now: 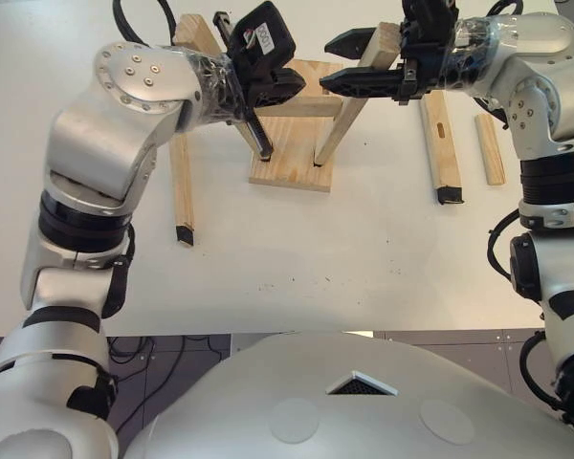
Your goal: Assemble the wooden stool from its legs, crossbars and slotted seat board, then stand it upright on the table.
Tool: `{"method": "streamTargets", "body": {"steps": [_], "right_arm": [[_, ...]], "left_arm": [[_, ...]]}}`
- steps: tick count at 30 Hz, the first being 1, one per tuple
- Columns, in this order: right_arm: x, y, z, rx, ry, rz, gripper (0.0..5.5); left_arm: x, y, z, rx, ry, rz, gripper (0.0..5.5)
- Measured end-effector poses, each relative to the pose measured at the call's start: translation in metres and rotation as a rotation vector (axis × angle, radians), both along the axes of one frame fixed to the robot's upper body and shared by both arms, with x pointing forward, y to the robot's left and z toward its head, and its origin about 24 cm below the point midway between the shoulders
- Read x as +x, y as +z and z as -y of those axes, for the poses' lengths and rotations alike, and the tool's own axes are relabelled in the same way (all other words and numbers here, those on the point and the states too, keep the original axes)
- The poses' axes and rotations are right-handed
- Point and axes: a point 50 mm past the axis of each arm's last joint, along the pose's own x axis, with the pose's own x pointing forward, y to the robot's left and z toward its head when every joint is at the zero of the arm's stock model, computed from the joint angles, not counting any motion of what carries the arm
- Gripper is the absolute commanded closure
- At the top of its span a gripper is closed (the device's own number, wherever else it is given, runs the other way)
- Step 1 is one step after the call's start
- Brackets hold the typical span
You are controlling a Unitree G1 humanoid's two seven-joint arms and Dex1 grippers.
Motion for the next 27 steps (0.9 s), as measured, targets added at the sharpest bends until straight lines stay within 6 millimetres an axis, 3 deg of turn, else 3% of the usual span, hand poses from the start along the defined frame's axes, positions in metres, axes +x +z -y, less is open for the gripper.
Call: {"method": "streamTargets", "body": {"steps": [14,18,19,21,24,25,27], "right_arm": [[0.001,-0.004,0.001,-0.006,-0.007,-0.014,3.45],[0.000,-0.001,-0.001,-0.005,0.001,-0.003,3.45],[-0.001,-0.001,-0.001,-0.005,0.004,0.000,3.45],[-0.001,0.001,-0.002,-0.007,0.011,0.010,3.45],[-0.003,-0.002,-0.006,-0.034,0.033,0.047,3.45],[-0.003,-0.003,-0.007,-0.043,0.036,0.053,3.07],[-0.002,-0.006,-0.005,-0.106,0.018,0.072,2.87]], "left_arm": [[-0.008,-0.025,0.010,0.046,0.004,0.041,5.48],[-0.005,-0.020,0.012,-0.133,0.071,-0.025,5.48],[-0.003,-0.013,0.009,-0.205,0.109,-0.037,5.48],[0.006,0.022,-0.009,-0.358,0.208,0.021,5.48],[0.009,0.088,-0.040,-0.613,0.303,0.167,5.48],[0.008,0.101,-0.046,-0.662,0.322,0.202,5.50],[0.012,0.114,-0.061,-0.727,0.419,0.247,5.50]]}}
